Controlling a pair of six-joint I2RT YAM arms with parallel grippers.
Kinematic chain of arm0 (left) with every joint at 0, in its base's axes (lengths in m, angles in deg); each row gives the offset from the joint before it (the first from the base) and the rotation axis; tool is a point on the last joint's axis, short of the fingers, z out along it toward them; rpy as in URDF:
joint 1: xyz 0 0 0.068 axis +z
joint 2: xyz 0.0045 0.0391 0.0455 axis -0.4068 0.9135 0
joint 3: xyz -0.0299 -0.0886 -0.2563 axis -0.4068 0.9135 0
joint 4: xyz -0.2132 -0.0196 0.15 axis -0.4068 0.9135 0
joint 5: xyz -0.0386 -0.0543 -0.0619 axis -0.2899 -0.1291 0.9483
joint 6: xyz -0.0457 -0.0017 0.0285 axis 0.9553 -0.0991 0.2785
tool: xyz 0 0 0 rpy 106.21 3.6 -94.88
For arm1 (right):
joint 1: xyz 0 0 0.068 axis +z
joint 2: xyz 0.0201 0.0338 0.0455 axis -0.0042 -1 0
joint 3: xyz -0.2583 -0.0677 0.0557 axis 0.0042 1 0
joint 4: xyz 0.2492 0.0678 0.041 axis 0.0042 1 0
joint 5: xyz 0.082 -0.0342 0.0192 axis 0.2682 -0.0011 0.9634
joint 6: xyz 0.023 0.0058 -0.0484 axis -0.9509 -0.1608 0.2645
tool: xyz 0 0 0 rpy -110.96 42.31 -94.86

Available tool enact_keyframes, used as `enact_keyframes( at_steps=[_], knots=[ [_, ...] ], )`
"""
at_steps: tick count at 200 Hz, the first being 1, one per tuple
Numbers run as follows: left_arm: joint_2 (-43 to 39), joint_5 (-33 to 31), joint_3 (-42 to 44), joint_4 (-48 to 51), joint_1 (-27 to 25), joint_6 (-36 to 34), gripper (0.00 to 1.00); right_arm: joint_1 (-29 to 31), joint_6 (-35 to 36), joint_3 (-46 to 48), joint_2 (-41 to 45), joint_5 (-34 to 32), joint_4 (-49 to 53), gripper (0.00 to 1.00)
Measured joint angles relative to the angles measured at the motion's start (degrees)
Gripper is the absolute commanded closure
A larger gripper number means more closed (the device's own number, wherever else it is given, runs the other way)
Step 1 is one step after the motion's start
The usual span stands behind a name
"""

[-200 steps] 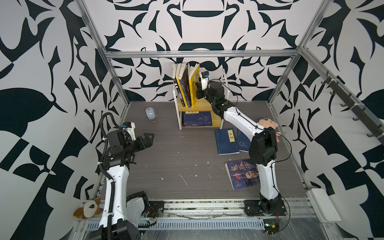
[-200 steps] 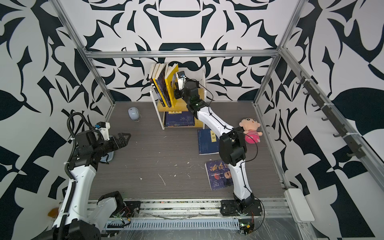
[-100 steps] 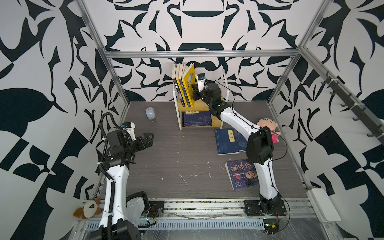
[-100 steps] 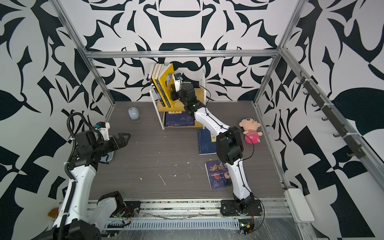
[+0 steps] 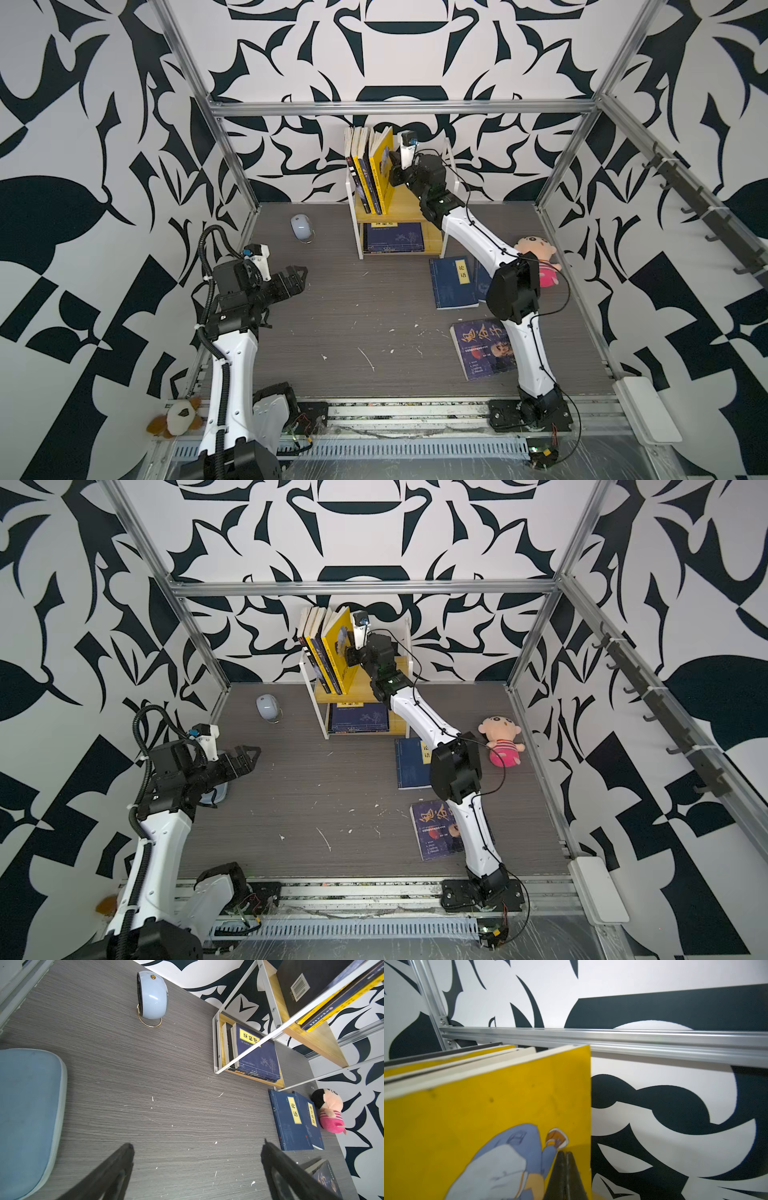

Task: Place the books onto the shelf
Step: 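Push the yellow book upright against the books on the shelf top with the right gripper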

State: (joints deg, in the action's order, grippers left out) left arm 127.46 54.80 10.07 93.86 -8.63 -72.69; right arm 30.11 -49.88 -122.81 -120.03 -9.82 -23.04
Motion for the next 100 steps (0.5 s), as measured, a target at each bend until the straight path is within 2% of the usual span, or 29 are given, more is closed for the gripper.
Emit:
enact_keyframes(
  at_steps=[50,100],
  knots=[
    [0.0,0.0,0.0,0.0,0.04,0.0,0.0,-0.26,-1.66,-10.12,-8.81,0.46,-0.28,1.0],
    [0.0,0.0,0.0,-0.02,0.07,0.0,0.0,-0.55,-2.62,-13.29,-13.81,3.21,-3.15,1.0]
  ],
)
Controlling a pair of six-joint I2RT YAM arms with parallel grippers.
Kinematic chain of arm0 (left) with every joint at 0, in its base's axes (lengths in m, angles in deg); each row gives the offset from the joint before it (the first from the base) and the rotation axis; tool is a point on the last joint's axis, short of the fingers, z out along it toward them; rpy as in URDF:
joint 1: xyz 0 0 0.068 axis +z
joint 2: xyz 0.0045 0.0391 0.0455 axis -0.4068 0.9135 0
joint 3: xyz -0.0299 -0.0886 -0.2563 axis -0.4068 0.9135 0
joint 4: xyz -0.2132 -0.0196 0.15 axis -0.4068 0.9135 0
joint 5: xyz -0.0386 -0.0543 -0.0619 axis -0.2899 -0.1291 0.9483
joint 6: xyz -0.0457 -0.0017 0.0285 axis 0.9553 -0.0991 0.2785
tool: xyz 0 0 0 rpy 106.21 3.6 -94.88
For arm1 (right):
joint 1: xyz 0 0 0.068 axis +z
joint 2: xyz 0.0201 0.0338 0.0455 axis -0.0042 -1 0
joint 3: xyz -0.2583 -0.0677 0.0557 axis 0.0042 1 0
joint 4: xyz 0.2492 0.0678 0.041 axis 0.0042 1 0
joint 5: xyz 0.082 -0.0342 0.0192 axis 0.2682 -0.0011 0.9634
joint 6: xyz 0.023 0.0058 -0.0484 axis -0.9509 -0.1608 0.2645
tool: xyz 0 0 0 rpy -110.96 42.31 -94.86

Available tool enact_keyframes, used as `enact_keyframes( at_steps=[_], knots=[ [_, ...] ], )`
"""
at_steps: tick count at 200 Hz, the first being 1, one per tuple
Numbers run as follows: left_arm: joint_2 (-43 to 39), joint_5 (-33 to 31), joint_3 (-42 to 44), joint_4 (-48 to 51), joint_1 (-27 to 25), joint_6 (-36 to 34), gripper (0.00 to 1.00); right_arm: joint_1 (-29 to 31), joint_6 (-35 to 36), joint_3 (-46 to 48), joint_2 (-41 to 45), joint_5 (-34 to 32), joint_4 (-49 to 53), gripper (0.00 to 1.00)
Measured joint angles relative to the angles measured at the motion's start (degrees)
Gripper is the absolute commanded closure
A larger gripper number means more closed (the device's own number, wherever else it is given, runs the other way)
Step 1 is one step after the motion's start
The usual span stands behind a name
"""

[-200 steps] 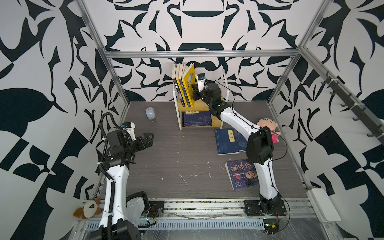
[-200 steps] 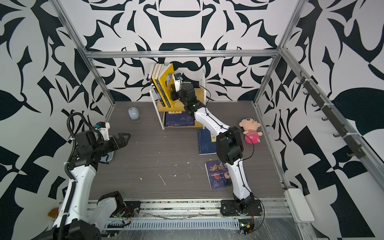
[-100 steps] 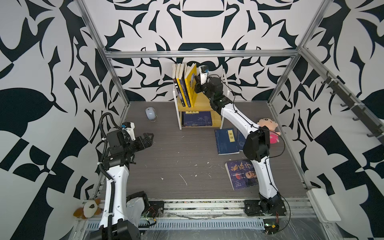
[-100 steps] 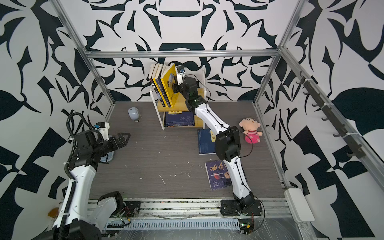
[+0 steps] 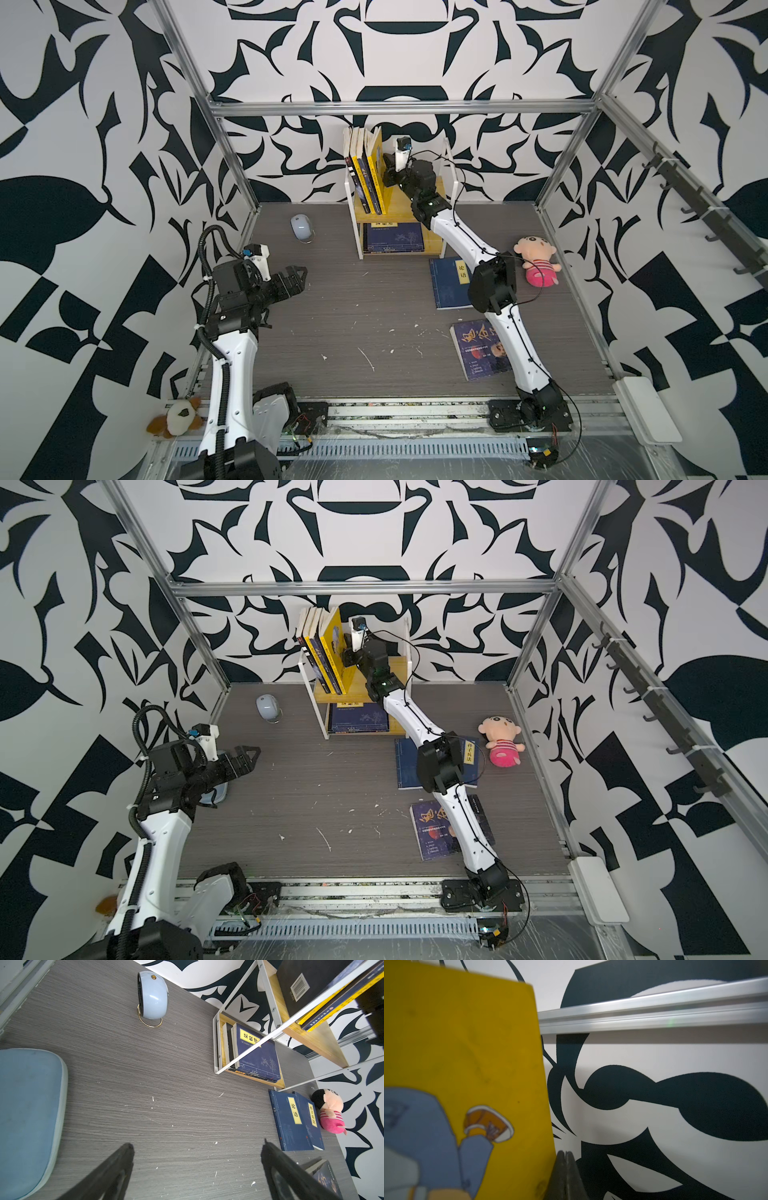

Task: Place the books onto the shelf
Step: 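Push the yellow book upright against the books on the shelf top with the right gripper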

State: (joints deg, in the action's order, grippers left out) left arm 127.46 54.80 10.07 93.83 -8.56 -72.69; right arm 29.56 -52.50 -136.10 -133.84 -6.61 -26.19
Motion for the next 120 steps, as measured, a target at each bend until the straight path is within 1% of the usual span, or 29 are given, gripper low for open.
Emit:
enact_keyframes(
  at_steps=[69,120],
  knots=[
    [0.0,0.0,0.04,0.0,0.33,0.0,0.0,0.15,0.33,1.14,-0.17,2.51,-7.8,1.0],
    [0.0,0.0,0.07,0.0,0.35,0.0,0.0,1.09,1.44,2.01,2.36,3.3,-9.84,1.0]
  ],
)
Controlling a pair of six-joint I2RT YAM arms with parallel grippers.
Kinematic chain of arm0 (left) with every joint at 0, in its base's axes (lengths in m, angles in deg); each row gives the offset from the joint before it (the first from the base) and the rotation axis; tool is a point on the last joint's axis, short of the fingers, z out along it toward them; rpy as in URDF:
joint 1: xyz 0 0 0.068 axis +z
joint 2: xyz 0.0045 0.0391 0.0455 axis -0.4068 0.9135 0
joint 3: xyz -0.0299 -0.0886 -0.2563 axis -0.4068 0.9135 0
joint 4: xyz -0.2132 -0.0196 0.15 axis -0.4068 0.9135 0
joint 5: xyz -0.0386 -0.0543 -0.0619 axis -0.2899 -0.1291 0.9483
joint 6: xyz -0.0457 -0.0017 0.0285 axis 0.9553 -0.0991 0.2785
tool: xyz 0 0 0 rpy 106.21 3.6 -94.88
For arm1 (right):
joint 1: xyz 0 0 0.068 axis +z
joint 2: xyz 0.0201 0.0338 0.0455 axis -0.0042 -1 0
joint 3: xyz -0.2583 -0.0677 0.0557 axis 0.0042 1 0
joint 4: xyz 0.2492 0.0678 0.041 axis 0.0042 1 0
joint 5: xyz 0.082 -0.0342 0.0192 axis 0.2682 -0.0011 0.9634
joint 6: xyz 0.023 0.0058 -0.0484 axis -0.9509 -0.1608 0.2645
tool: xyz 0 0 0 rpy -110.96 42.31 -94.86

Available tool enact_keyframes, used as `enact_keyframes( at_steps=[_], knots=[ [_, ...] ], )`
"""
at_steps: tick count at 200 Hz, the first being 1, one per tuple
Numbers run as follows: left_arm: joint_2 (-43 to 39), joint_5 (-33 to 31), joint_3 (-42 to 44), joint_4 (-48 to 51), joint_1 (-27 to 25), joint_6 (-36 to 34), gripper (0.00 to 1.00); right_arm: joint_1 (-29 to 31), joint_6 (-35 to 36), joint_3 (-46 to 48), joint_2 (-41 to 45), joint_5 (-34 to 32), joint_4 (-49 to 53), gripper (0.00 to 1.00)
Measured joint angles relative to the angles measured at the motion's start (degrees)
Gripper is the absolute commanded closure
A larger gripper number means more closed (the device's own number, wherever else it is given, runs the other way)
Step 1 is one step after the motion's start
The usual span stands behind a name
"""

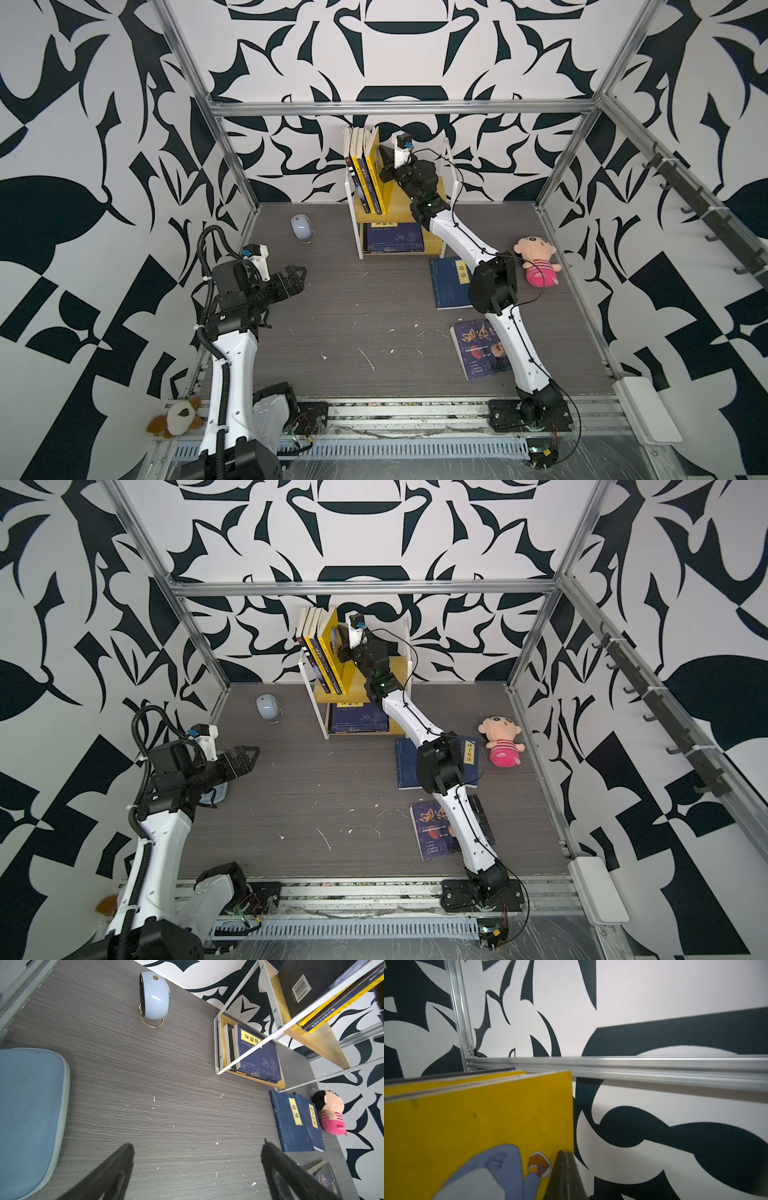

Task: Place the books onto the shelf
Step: 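Push the yellow book upright against the books on the shelf top with the right gripper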

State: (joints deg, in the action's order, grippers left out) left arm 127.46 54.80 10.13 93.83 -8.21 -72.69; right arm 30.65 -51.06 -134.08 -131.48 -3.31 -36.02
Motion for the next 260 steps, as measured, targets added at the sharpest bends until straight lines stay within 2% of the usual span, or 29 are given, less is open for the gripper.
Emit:
enact_keyframes(
  at_steps=[65,122,203,260],
  knots=[
    [0.02,0.07,0.0,-0.39,0.0,0.04,0.0,1.64,0.72,-2.12,2.08,2.34,-0.87,1.0],
    [0.02,0.22,0.0,-0.39,0.0,0.07,0.0,1.64,1.44,-0.79,2.08,1.68,-0.57,1.0],
    [0.02,0.22,0.0,-0.39,0.0,0.07,0.0,0.46,1.73,11.63,3.93,-0.07,-2.91,1.0],
    [0.02,0.22,0.0,-0.39,0.0,0.09,0.0,1.31,5.97,25.24,15.72,-3.65,-1.66,1.0]
  ],
)
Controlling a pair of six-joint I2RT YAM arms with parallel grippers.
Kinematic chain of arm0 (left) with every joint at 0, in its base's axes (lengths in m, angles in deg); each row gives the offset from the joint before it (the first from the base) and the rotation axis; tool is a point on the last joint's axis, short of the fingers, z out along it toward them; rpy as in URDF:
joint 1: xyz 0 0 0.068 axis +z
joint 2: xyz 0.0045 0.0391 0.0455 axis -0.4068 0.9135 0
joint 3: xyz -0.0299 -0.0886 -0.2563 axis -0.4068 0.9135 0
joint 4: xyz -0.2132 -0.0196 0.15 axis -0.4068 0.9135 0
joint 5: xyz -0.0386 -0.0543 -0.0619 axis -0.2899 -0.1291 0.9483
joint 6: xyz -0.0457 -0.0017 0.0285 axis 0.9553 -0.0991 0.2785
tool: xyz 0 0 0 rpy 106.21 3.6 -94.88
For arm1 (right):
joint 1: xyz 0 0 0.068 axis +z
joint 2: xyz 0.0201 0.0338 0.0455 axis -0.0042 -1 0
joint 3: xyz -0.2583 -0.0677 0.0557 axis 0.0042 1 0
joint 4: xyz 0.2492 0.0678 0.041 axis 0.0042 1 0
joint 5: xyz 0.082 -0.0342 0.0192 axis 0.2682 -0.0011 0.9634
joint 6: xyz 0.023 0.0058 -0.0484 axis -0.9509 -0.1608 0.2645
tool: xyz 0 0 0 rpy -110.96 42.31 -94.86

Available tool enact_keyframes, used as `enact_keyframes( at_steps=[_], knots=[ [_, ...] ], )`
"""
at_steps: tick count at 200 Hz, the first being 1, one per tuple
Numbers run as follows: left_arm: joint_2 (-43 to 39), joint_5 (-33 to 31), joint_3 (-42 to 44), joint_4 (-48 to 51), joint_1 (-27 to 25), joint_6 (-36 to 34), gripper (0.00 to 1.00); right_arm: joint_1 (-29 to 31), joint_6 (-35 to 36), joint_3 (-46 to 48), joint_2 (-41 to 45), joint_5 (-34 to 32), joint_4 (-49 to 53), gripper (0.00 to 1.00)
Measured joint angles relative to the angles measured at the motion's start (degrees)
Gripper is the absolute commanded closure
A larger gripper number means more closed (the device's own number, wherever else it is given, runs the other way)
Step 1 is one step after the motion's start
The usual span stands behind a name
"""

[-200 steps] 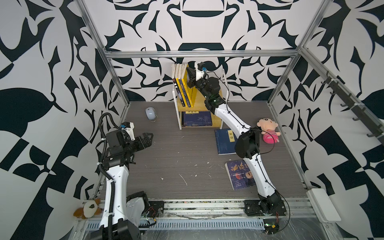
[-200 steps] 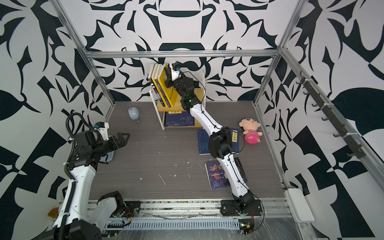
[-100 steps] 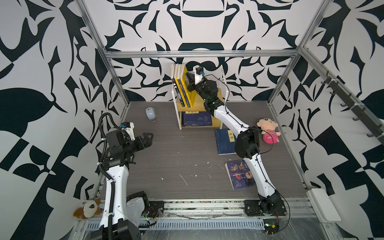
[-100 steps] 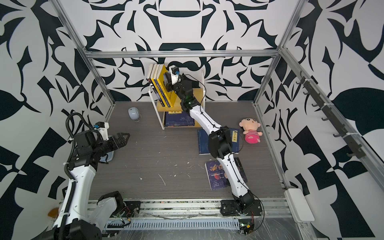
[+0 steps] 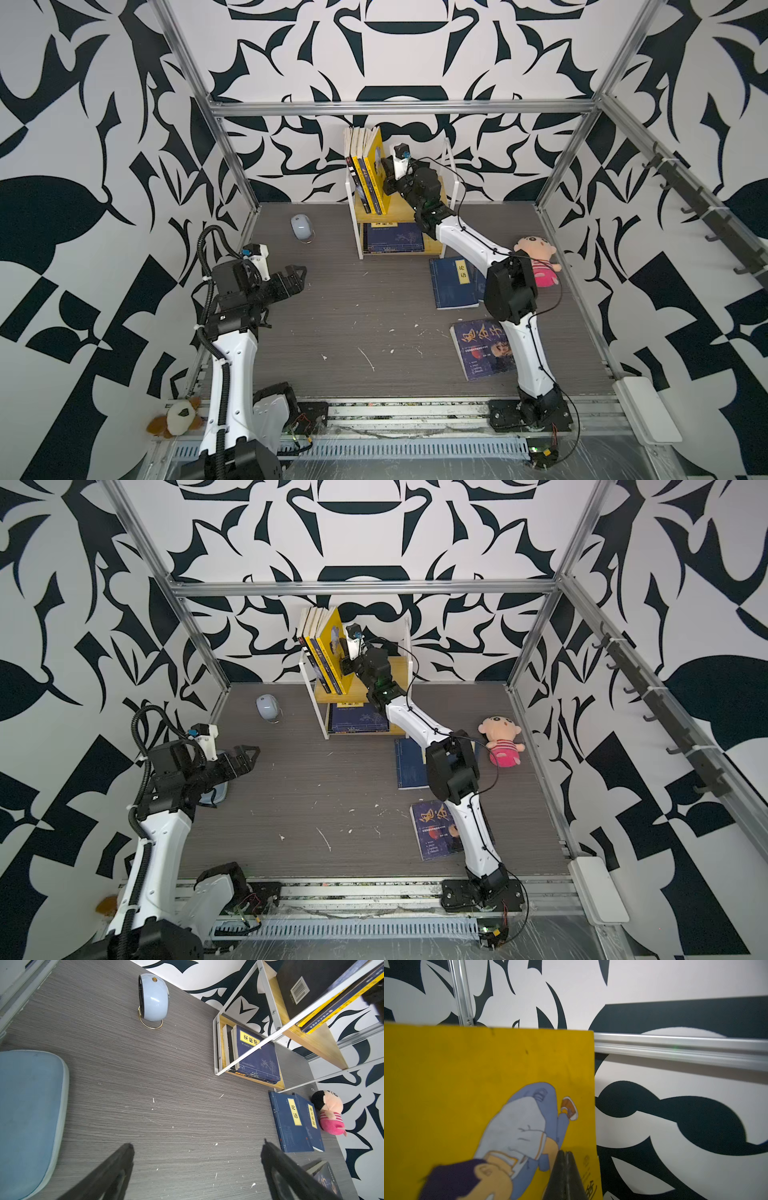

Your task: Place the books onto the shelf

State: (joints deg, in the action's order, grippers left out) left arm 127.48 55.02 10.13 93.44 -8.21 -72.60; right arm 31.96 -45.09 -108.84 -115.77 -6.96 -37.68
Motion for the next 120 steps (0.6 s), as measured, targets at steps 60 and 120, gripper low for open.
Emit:
enact_keyframes(
  at_steps=[60,120],
  knots=[
    [0.0,0.22,0.0,-0.02,0.0,0.17,0.0,0.76,3.3,16.68,20.79,-3.32,3.1,0.78],
    [0.42,1.9,0.04,-0.52,0.0,1.09,0.0,0.72,2.1,35.39,39.56,-6.58,13.27,0.48]
  ],
)
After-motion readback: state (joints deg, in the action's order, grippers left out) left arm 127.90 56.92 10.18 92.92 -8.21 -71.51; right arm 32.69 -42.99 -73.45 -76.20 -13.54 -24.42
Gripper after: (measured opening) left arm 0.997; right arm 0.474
